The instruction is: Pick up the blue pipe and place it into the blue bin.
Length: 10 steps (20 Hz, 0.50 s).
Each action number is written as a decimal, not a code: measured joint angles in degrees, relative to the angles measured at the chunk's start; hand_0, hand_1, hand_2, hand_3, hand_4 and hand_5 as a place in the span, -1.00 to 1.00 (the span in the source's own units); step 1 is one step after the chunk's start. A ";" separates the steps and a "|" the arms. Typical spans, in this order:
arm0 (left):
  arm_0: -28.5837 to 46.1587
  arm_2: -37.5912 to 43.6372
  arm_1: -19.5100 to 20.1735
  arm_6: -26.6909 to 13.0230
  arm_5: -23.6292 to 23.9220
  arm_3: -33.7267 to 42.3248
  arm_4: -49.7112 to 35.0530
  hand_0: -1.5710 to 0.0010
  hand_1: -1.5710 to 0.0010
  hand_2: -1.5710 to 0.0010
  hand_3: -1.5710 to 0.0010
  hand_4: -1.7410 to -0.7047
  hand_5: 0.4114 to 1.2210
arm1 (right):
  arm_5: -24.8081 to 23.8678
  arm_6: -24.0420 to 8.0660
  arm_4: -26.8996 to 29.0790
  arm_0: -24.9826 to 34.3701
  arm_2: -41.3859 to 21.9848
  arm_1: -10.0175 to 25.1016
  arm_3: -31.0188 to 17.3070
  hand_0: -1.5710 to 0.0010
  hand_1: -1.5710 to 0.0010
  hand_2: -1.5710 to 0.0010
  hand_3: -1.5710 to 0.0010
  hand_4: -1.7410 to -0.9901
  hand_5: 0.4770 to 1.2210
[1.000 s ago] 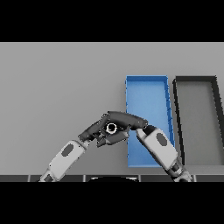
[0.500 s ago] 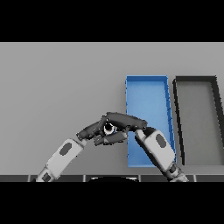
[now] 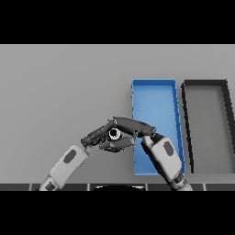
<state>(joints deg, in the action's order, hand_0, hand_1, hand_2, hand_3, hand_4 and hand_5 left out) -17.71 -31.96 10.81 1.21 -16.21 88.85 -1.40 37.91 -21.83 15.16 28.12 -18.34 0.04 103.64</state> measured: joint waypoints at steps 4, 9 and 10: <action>1.42 0.52 0.36 -5.43 0.37 1.43 -1.89 0.98 0.99 0.98 0.99 0.66 -0.55 | -1.11 -1.83 2.64 0.26 1.23 -1.42 0.03 -1.00 -1.00 -1.00 -1.00 -0.34 1.00; 1.93 -0.16 0.50 -5.07 0.80 1.67 -0.64 0.99 1.00 1.00 1.00 0.69 -0.71 | -8.22 -12.74 21.34 4.72 4.35 -1.51 0.47 -1.00 -1.00 -1.00 -1.00 -0.34 1.00; 2.33 -0.22 0.58 -4.90 0.83 1.87 -0.65 1.00 1.00 1.00 1.00 0.69 -0.73 | -10.68 -12.87 23.54 6.90 4.31 -0.18 -0.44 -1.00 -1.00 -1.00 -1.00 -0.34 1.00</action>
<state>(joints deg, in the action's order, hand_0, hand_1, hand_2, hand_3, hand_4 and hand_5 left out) -15.38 -32.18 11.39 -3.69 -15.38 90.72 -2.05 27.23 -34.70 38.71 35.02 -14.03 -0.14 103.20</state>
